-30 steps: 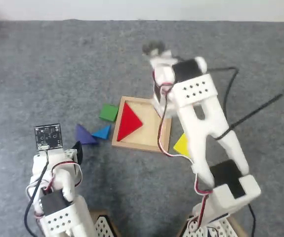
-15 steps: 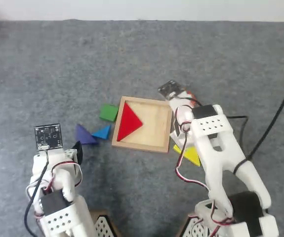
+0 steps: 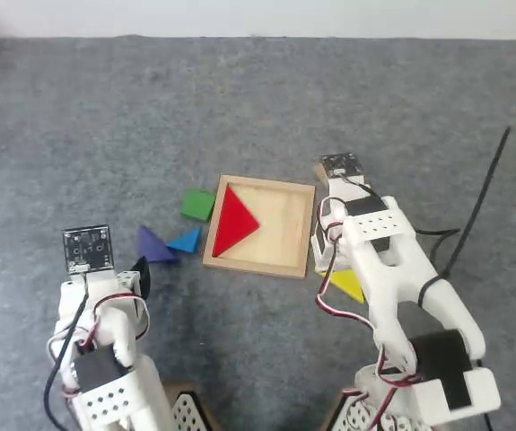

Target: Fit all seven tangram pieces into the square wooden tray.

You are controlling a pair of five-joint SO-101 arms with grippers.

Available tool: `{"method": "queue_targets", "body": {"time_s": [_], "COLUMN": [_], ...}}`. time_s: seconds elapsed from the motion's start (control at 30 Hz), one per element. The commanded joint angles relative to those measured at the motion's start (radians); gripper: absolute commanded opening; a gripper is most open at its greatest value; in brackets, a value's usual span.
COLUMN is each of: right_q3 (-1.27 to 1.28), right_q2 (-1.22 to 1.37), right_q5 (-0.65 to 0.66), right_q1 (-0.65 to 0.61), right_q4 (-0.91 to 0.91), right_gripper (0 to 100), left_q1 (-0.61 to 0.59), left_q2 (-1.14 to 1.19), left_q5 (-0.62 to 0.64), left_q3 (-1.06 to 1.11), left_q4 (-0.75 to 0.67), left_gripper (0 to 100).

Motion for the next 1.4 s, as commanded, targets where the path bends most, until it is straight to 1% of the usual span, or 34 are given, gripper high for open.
{"method": "queue_targets", "body": {"time_s": [0.0,0.1,0.2,0.47,0.67,0.87,1.07,1.37], "right_q3": [-0.023,-0.037,-0.044,-0.114,-0.187,-0.175,-0.127,-0.066], "right_q2": [-0.001,0.018,0.05,0.127,0.139,0.14,0.14,0.139], "right_q5": [-0.046,-0.123,-0.183,-0.189,-0.19,-0.19,-0.19,-0.181], "right_q1": [-0.064,-0.107,-0.114,-0.104,-0.124,-0.12,-0.12,-0.113], "right_q4": [-0.013,-0.013,-0.013,-0.01,-0.013,-0.015,-0.099,-0.094], "right_gripper": [39.1,39.1,39.1,39.1,39.1,39.1,39.1,39.1], "left_q1": [0.003,0.003,0.003,0.003,0.003,0.003,0.003,0.003], "left_q2": [-0.017,-0.017,-0.017,-0.017,-0.017,-0.017,-0.017,-0.017], "left_q5": [0.008,0.008,0.008,0.008,0.008,0.008,0.008,0.008], "left_q3": [-0.022,-0.022,-0.022,-0.022,-0.022,-0.022,-0.022,-0.022], "left_q4": [0.005,0.005,0.005,0.005,0.005,0.005,0.005,0.005], "left_gripper": [27,27,27,27,27,27,27,27]}}
